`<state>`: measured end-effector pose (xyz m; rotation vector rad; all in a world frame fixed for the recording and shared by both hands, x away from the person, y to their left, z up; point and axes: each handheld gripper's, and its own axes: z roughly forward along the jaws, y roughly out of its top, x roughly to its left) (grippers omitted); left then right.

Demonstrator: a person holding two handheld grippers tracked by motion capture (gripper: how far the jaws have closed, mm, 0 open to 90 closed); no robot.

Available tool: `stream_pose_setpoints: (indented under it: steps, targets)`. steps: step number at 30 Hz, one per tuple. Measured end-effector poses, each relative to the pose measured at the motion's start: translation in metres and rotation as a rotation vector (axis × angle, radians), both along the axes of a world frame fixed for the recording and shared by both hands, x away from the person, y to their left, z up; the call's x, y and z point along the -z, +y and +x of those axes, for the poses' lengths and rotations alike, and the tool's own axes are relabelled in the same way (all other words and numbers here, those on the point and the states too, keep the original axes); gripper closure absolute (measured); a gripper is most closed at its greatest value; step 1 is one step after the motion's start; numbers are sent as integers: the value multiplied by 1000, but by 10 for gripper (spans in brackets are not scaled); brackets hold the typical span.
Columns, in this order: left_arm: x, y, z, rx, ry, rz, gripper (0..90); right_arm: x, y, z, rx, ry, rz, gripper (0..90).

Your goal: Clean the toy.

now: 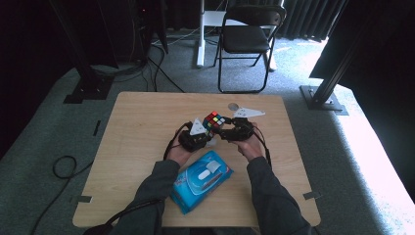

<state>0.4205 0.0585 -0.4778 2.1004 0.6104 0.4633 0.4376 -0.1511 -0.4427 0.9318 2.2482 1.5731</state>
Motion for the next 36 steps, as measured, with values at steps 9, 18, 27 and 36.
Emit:
stream_pose_setpoints:
  steps: [9, 18, 27, 36]
  targets:
    - [-1, -4, -4, 53, -2, -1, 815, 0, 0, 1, 15, -1, 6, 345]
    - [-1, -5, -4, 62, -10, -4, 812, -1, 0, 0, 14, -3, 13, 345]
    - [-2, 2, 0, 10, -14, -18, 812, -2, 0, -1, 0, -7, 14, 345]
    - [-4, 11, 4, -23, -9, -35, 812, -1, -4, -1, 6, -3, 15, 345]
